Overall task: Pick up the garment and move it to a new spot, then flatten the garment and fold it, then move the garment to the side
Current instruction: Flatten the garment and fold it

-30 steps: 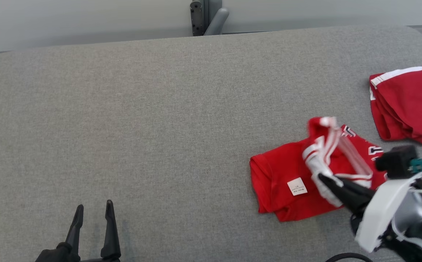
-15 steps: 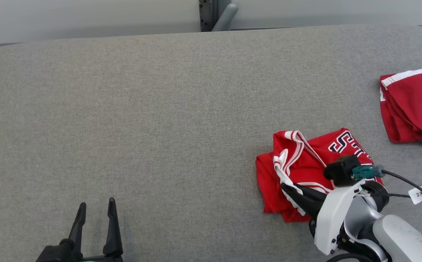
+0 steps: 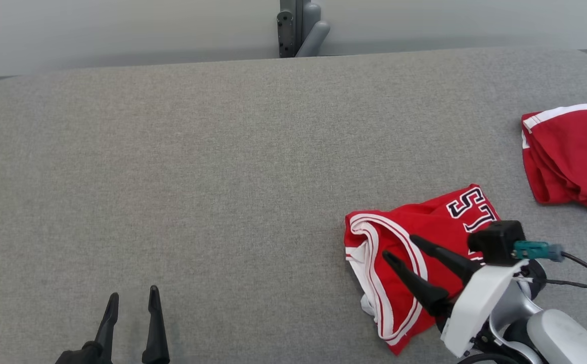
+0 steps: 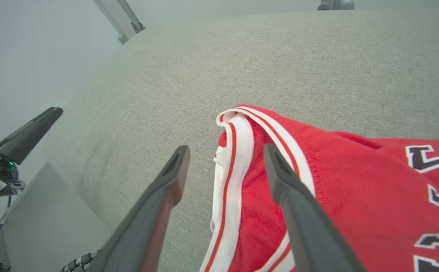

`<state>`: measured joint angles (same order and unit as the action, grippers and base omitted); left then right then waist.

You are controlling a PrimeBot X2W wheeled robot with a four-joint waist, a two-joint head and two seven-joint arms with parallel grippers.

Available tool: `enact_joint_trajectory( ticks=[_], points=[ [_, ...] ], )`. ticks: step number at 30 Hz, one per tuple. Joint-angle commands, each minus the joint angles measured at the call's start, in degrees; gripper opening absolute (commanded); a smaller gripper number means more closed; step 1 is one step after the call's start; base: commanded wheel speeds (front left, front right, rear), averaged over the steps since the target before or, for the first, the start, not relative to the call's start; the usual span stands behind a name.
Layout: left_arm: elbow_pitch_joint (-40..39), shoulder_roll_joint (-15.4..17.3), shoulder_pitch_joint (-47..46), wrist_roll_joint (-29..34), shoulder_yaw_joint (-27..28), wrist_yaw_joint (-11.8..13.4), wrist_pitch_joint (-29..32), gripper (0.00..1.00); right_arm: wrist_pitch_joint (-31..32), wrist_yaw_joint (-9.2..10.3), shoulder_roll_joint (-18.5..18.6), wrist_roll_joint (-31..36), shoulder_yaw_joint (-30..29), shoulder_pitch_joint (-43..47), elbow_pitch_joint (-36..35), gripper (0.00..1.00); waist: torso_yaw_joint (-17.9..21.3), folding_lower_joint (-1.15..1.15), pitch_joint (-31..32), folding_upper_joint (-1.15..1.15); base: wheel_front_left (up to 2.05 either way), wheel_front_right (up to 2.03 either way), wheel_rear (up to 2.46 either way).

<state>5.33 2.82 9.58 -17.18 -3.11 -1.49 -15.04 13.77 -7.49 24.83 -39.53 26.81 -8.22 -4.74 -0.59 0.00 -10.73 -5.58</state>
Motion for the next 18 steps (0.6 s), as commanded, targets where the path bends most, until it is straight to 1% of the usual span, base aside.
enact_joint_trajectory(
  ticks=[1, 5, 8, 11, 13, 18],
  points=[
    [0.00, 0.15, 1.25, 0.10, 0.49, 0.22, -0.15, 1.00, -1.27, 0.01, -0.03, -0.77, -1.39, 1.57, -1.13, 1.00, 0.64, 0.00, 1.09, 0.00, 0.00, 0.00, 0.00],
    [-0.12, 0.13, 2.77, 0.18, 0.86, 0.48, -0.15, 1.00, -6.31, 0.01, -1.20, -0.48, -9.18, 5.89, -3.44, 1.00, 1.94, 0.00, 2.93, 0.00, 0.00, 0.00, 0.00],
    [-0.04, 0.15, 3.92, 0.04, 0.94, 0.80, -0.15, 1.00, -11.13, 0.01, -2.52, 1.77, -17.14, 9.24, -2.96, 1.00, 2.90, 0.00, 4.53, 0.00, 0.00, 0.00, 0.00],
    [0.00, 0.14, 4.43, 0.16, 0.59, 0.72, -0.15, 1.00, -15.76, 0.01, -3.84, 6.90, -23.67, 12.74, -0.52, 1.00, 3.46, 0.00, 5.48, 0.00, 0.00, 0.00, 0.00],
    [0.34, 0.16, 4.74, 0.30, 0.47, 0.59, -0.15, 1.00, -18.95, 0.01, -4.98, 10.85, -26.87, 14.97, 2.14, 1.00, 3.50, 0.00, 6.19, 0.00, 0.00, 0.00, 0.00],
    [1.20, 0.14, 4.84, 0.61, -0.08, 0.38, -0.15, 1.00, -26.80, 0.01, -7.69, 19.94, -31.77, 18.78, 9.75, 1.00, 2.93, 0.00, 7.36, 0.00, 0.00, 0.00, 0.00]
  ],
)
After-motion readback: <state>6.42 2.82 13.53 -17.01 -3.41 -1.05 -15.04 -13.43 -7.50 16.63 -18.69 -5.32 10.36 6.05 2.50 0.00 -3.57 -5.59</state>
